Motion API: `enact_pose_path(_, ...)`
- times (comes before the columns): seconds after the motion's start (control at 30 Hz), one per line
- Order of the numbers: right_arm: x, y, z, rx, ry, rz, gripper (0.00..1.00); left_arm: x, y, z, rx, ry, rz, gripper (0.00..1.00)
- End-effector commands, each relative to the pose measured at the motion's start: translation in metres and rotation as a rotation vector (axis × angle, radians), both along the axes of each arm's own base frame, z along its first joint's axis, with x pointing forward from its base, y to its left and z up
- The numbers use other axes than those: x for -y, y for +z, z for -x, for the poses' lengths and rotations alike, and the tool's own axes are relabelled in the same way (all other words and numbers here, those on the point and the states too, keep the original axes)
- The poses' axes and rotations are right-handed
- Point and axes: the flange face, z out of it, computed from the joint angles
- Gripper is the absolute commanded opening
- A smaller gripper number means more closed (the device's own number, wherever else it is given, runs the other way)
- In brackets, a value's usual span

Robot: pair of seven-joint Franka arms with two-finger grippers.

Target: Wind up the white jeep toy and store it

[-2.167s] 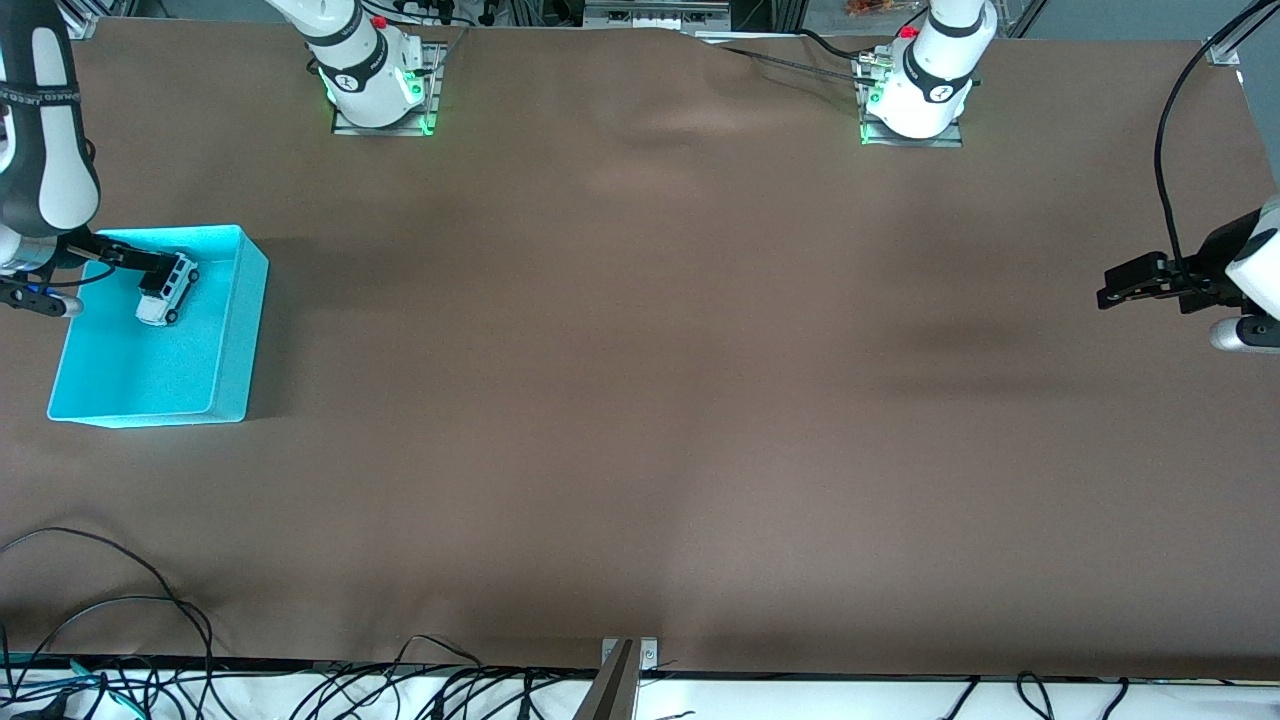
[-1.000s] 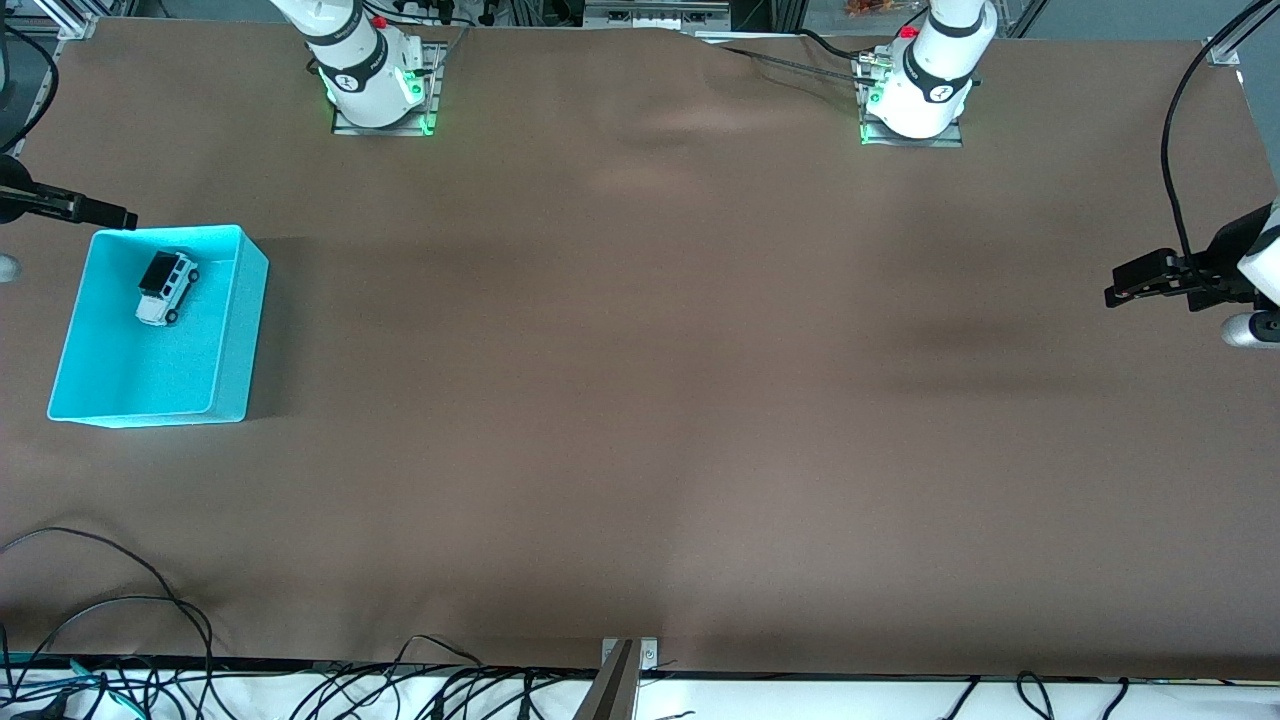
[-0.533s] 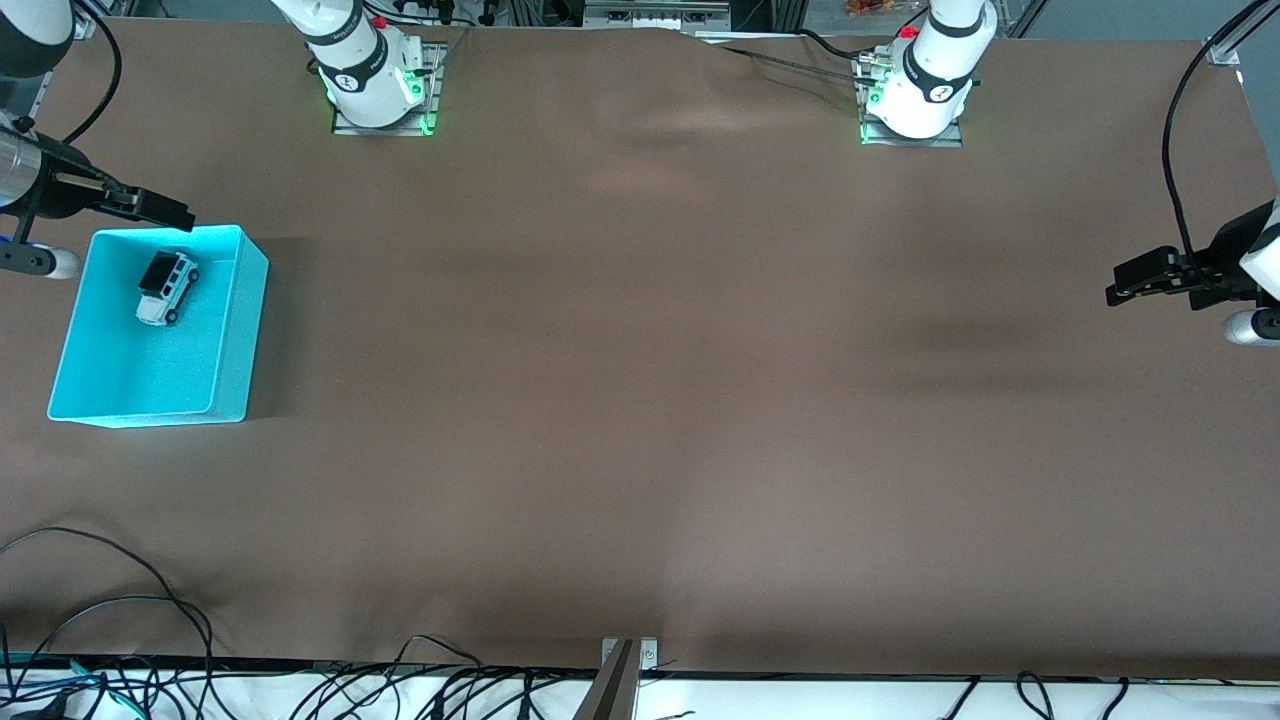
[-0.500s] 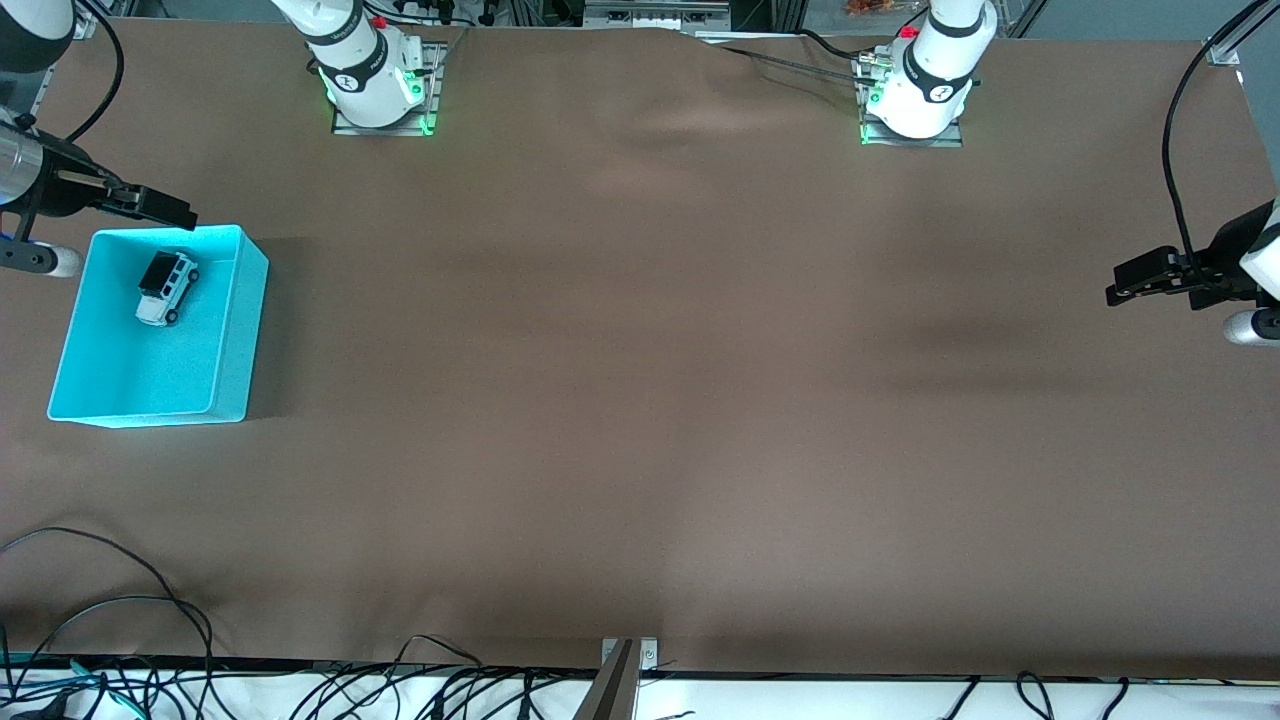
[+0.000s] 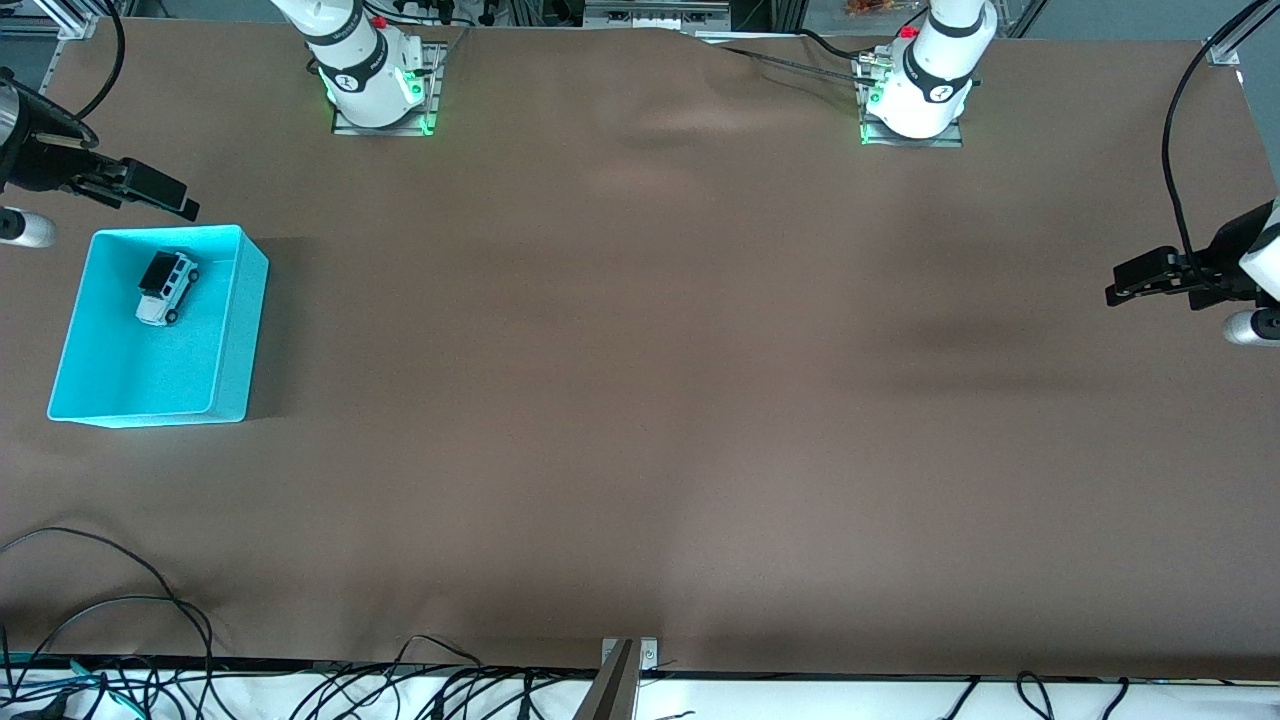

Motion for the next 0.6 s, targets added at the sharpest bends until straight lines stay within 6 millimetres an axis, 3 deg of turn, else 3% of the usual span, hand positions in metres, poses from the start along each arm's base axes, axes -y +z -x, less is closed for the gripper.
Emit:
enact_pose_path(0.0,-0.005,-0.001,-0.006,0.08,0.018,-0.011,1.0,-0.001,0.001,0.003,-0.004,-0.014,-0.006,1.0)
enact_pose_path(0.57,0.007,0.003,-0.001,0.09,0.127,0.025,1.0,0.0,0.001,0.003,-0.003,-0.015,-0.006,1.0)
